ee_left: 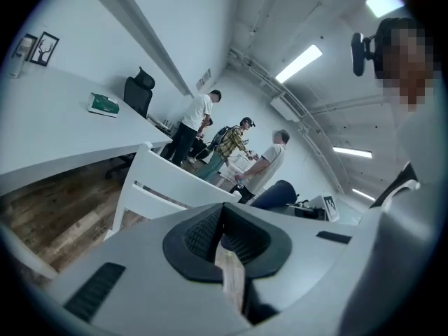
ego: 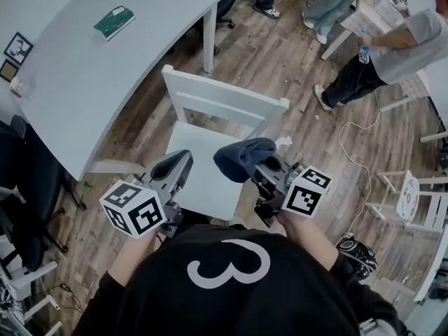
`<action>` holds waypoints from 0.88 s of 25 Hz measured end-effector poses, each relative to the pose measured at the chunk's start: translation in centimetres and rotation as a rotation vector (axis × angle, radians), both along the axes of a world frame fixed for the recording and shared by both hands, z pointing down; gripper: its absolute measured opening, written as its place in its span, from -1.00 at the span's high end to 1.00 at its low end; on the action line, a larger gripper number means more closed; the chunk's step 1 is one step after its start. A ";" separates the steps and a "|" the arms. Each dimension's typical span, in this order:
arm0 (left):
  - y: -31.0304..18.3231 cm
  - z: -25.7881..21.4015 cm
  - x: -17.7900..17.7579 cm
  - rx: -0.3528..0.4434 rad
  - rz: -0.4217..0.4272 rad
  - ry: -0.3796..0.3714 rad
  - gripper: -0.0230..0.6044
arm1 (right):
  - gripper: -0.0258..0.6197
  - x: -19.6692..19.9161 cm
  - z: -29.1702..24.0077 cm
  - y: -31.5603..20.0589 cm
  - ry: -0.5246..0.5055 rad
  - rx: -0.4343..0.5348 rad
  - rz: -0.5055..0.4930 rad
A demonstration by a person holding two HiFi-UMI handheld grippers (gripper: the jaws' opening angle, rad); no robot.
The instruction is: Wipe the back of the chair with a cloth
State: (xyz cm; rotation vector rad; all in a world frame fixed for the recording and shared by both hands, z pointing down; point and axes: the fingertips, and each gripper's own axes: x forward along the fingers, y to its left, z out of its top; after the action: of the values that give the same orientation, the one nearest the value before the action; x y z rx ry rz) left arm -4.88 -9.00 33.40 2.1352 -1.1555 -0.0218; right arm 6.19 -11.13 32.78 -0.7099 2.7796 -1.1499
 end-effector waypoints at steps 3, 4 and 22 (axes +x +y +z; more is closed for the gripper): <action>-1.9 1.2 -3.2 -0.022 0.027 0.001 0.88 | 0.76 -2.9 0.8 -2.3 0.008 -0.005 0.039; -2.4 1.7 -4.3 -0.031 0.033 -0.002 0.88 | 0.76 -3.9 1.1 -2.9 0.008 -0.007 0.047; -7.9 3.0 -12.7 -0.057 0.088 -0.004 0.88 | 0.76 -14.9 5.6 -11.7 0.089 -0.009 0.186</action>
State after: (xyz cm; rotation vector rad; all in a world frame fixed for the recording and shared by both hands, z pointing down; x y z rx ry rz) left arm -17.60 -16.86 36.40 2.1343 -1.0508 0.0542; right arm -8.74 -22.80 38.40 -1.0203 2.7086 -1.1218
